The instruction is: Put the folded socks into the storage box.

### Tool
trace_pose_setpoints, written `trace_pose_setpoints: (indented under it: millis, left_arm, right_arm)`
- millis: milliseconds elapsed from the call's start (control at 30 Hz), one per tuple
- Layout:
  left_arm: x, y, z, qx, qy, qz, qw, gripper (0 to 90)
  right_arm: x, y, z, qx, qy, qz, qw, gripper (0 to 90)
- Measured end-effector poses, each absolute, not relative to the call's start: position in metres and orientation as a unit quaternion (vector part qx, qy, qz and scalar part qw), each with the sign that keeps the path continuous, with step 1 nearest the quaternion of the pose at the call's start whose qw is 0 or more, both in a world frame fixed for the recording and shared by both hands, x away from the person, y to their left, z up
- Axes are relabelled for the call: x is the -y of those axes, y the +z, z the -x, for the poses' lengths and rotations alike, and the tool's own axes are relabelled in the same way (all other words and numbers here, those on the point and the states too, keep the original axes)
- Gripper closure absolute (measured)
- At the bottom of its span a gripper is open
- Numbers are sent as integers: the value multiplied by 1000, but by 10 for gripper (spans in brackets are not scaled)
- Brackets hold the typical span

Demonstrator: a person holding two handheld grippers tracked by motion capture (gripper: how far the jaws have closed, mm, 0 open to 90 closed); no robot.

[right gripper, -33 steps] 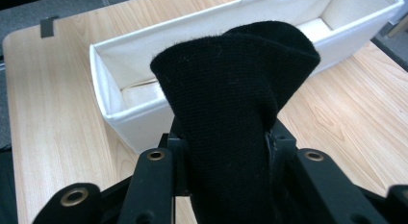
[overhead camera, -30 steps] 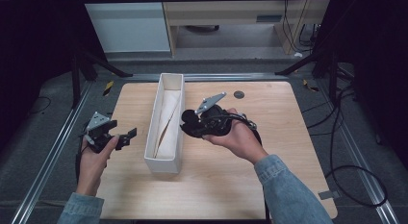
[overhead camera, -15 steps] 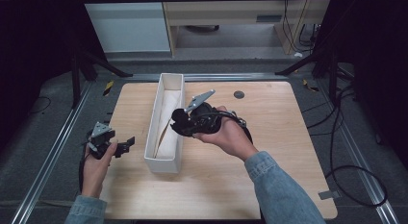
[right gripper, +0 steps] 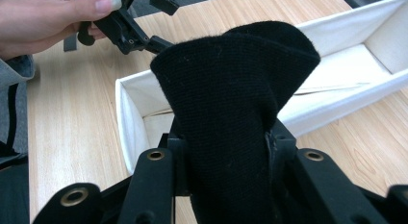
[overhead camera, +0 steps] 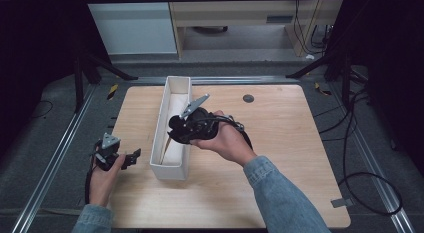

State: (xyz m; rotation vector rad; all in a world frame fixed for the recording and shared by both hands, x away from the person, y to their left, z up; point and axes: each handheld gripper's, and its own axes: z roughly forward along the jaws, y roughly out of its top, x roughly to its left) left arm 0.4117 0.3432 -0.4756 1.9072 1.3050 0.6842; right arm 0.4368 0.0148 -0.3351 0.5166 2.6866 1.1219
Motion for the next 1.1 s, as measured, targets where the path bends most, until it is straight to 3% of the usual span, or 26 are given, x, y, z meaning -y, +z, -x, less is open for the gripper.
trace_pose_setpoints:
  millis: [1100]
  left_arm:
    - [-349,-485,-412,-519,268,-740,334,93]
  right_arm:
    - [-59,-347,-430,-923,354,-138,57,647]
